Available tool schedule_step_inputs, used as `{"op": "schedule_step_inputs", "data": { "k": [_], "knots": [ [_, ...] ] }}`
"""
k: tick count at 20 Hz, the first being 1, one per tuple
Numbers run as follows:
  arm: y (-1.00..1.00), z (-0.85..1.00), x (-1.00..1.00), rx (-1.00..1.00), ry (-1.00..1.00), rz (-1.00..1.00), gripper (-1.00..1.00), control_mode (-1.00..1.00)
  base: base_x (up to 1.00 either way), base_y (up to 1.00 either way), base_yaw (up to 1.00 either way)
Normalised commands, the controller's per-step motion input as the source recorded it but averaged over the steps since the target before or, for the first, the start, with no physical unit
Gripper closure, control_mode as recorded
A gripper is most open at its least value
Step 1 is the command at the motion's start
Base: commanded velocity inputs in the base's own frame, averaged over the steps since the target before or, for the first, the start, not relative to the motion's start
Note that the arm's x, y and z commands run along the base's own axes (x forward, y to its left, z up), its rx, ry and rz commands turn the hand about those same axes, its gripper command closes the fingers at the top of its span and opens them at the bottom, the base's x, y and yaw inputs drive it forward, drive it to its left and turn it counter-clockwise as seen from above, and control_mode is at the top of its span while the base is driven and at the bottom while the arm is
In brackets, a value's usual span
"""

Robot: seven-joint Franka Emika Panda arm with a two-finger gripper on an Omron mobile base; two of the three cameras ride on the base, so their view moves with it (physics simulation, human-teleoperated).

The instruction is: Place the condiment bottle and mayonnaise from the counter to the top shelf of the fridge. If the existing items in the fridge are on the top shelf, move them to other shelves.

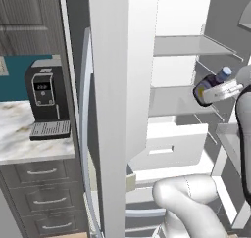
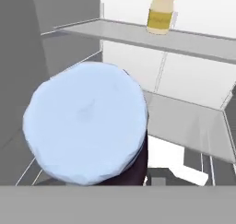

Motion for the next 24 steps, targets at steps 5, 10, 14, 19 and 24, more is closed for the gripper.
{"op": "schedule_step_inputs", "data": {
  "k": [5,10,14,19,24],
  "knots": [
    [-0.05,0.53,0.83,0.08,-0.19,-0.26,1.00,-1.00,0.00,0.00,0.00],
    [-0.03,0.43,0.86,0.08,-0.12,-0.26,1.00,-1.00,0.00,0.00,0.00],
    [-0.10,0.57,0.66,0.06,-0.01,-0.19,1.00,-1.00,0.00,0.00,0.00],
    [-0.20,0.38,0.54,0.03,0.03,-0.07,1.00,-1.00,0.00,0.00,0.00],
    [-0.03,0.06,0.57,0.01,0.11,0.00,1.00,-1.00,0.00,0.00,0.00]
  ]
}}
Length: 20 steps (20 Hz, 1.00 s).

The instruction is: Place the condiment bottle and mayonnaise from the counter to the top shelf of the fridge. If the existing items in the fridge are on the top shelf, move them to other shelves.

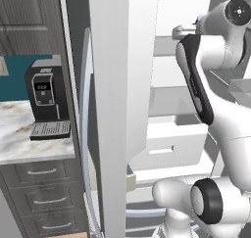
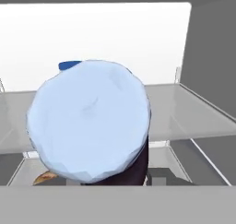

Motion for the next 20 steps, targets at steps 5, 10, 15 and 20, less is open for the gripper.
{"op": "schedule_step_inputs", "data": {
  "k": [5,10,15,20],
  "knots": [
    [0.00,-0.01,0.75,0.00,0.05,0.00,1.00,-1.00,0.00,0.00,0.00],
    [-0.02,-0.03,0.81,0.00,0.02,0.00,1.00,-1.00,0.00,0.00,0.00],
    [-0.05,-0.30,0.77,0.00,0.01,0.00,1.00,-1.00,0.00,0.00,0.00],
    [-0.05,-0.32,0.81,0.00,0.03,0.00,1.00,-1.00,0.00,0.00,0.00]
  ]
}}
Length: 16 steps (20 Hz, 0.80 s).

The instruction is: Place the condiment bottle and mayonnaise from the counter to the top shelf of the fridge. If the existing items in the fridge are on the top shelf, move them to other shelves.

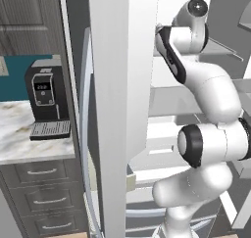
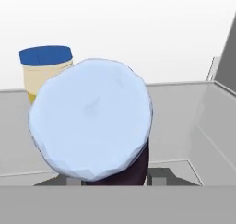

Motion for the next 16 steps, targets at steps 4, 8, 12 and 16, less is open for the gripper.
{"op": "schedule_step_inputs", "data": {
  "k": [4,8,12,16],
  "knots": [
    [-0.16,-0.26,0.69,0.00,0.08,0.02,1.00,-1.00,0.00,0.00,0.00],
    [-0.19,-0.15,0.66,0.00,0.09,0.03,1.00,-1.00,0.00,0.00,0.00],
    [-0.26,-0.04,0.51,0.00,0.08,0.04,1.00,-1.00,0.00,0.00,0.00],
    [-0.32,-0.30,0.19,0.00,0.09,0.08,1.00,-1.00,0.00,0.00,0.00]
  ]
}}
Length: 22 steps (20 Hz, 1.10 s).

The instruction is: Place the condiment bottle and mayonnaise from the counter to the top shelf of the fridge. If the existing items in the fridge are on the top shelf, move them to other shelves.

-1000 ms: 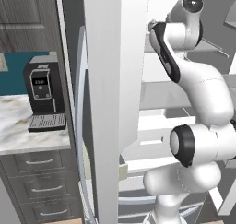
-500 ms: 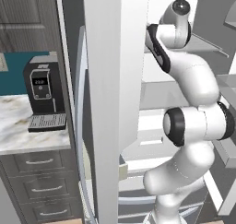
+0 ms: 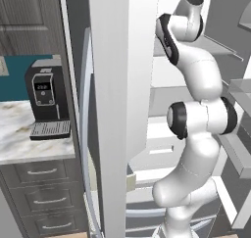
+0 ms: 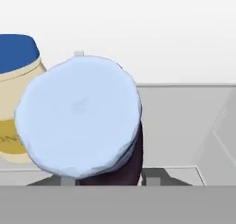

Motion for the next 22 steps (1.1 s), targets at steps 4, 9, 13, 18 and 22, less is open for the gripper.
{"op": "schedule_step_inputs", "data": {
  "k": [4,9,13,18,22],
  "knots": [
    [-0.27,-0.36,0.14,0.00,0.07,0.07,1.00,-1.00,0.00,0.00,0.00],
    [-0.13,-0.17,0.24,0.01,0.01,0.03,1.00,-1.00,0.00,0.00,0.00],
    [0.00,-0.14,0.39,0.00,0.00,0.00,1.00,-1.00,0.00,0.00,0.00],
    [0.00,-0.04,0.26,0.00,-0.03,0.00,-1.00,-1.00,0.00,0.00,0.00],
    [0.00,0.00,0.16,0.00,-0.01,0.00,-1.00,-1.00,0.00,0.00,0.00]
  ]
}}
